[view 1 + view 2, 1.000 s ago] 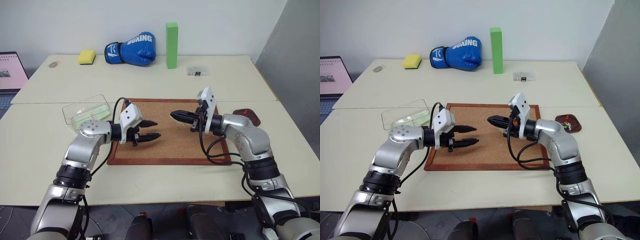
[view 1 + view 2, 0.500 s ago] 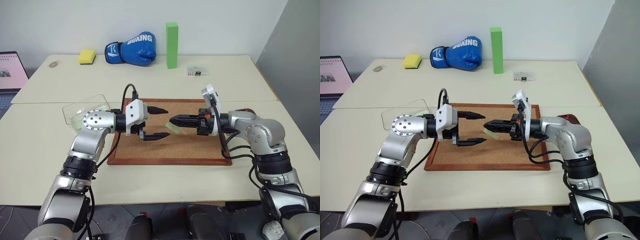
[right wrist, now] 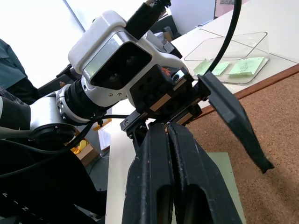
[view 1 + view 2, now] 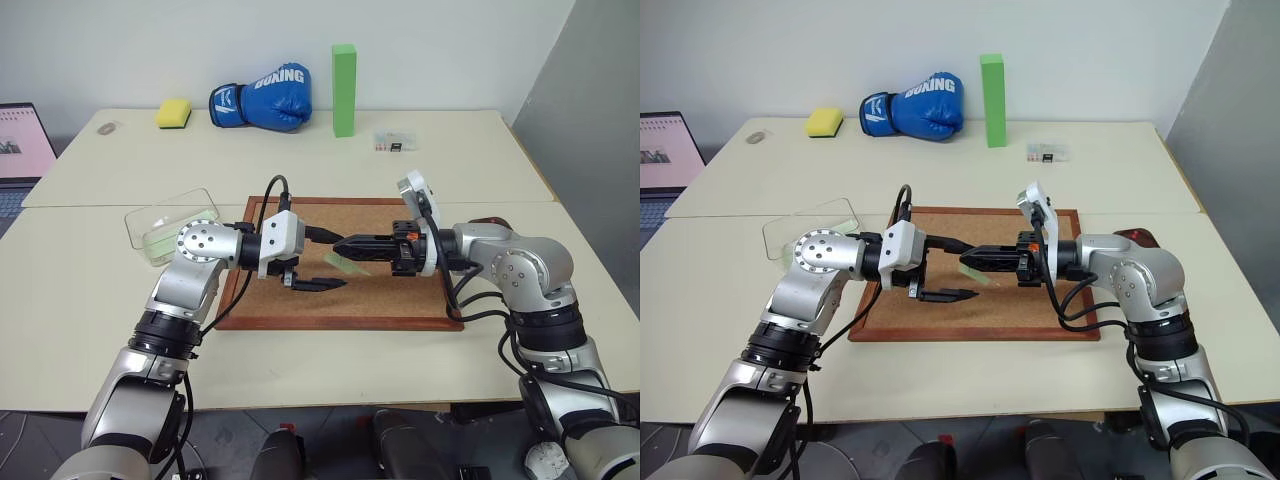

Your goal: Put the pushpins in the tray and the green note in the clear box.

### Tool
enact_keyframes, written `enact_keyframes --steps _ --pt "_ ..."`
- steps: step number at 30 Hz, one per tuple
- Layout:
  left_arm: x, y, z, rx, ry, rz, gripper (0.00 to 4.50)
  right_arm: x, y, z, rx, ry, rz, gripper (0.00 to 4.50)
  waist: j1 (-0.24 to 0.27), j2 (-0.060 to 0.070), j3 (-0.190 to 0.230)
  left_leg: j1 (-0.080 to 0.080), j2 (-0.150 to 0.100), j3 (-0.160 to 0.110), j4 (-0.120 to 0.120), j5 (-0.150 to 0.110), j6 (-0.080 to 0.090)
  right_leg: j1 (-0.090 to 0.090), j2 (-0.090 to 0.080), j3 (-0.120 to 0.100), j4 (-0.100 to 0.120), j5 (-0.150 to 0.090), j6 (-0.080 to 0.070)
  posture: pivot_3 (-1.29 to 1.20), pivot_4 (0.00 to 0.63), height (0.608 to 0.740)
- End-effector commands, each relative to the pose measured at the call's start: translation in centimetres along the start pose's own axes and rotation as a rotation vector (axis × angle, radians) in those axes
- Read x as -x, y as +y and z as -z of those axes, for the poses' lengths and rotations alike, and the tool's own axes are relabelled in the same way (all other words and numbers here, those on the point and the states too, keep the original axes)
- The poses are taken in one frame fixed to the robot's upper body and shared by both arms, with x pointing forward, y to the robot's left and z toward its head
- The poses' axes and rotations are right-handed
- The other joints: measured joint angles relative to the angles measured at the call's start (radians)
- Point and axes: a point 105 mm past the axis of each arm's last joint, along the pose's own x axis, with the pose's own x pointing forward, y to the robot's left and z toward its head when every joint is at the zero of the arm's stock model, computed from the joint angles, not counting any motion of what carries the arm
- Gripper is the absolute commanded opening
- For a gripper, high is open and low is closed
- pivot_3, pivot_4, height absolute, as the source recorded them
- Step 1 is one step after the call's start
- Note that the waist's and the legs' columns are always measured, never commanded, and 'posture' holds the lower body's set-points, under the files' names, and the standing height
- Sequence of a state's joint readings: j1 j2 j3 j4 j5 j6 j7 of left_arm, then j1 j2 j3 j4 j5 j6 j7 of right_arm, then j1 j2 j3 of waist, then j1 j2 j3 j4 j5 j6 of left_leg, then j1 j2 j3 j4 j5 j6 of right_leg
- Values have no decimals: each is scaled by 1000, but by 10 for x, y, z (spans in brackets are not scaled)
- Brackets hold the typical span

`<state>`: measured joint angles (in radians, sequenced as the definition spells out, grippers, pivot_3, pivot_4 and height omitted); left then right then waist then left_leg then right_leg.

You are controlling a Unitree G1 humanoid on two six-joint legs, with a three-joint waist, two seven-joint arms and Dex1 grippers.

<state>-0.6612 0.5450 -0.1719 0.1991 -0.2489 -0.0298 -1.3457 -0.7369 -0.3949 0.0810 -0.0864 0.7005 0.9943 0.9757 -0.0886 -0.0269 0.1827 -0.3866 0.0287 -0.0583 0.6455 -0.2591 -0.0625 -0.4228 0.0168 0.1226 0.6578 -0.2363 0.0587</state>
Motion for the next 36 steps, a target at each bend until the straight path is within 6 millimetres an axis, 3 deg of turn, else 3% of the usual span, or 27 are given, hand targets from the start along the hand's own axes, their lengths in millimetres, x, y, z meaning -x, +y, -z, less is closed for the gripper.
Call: enact_keyframes --steps 1,15,26,36 --pt "-1 2 -11 -36 -27 4 2741 -2 8 -6 37 -12 -28 0 0 0 0 0 0 0 0 0 0 0 0 0 0 0 0 0 150 740" --pt "-3 -3 -14 -8 -36 5 81 -2 2 -4 41 -20 -3 0 0 0 0 0 0 0 0 0 0 0 0 0 0 0 0 0 150 740" --pt "-7 -13 -10 -111 1 55 6 7 -13 -15 64 -51 70 0 1 0 0 0 0 0 0 0 0 0 0 0 0 0 0 0 150 740" --pt "-5 -11 -1 -156 30 42 6 17 -18 -20 70 -63 102 0 0 0 0 0 0 0 0 0 0 0 0 0 0 0 0 0 150 740"
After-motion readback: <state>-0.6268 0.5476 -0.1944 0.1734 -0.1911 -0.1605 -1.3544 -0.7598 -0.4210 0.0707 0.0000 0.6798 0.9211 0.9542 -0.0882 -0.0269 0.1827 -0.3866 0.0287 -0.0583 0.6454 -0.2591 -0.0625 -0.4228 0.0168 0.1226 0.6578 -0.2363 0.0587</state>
